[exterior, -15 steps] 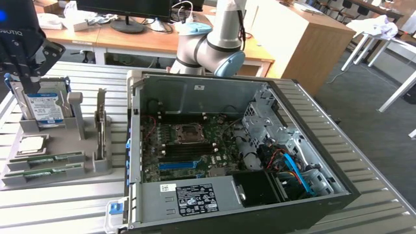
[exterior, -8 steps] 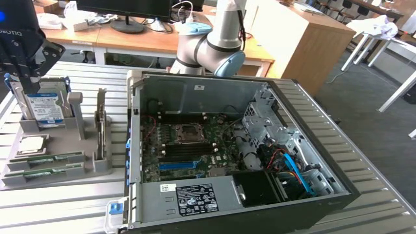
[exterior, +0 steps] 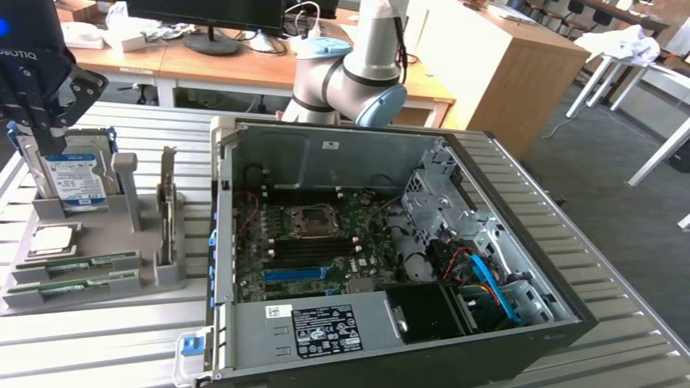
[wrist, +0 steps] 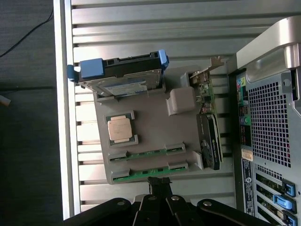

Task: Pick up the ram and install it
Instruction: 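Pick up the ram and move it above insertion slot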

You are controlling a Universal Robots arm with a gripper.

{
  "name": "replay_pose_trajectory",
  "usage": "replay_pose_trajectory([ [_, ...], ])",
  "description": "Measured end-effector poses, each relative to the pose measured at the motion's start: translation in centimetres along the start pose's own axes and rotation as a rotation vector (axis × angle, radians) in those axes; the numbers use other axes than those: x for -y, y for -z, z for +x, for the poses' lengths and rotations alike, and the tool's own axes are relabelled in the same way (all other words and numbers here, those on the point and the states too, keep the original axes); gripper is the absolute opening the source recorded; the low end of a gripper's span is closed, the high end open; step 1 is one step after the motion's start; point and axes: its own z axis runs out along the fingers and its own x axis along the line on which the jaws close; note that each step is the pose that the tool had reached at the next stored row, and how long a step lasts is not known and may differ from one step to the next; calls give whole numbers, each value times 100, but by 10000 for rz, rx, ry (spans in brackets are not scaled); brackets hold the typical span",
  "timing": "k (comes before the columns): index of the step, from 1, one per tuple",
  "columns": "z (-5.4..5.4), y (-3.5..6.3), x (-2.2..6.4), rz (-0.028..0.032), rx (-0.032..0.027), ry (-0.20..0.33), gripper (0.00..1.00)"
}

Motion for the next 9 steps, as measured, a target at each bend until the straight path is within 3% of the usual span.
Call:
replay_pose_trajectory([
  [4, 0, -1, 0, 4, -7, 147, 10],
  [9, 0, -1, 0, 17, -37, 841, 10],
])
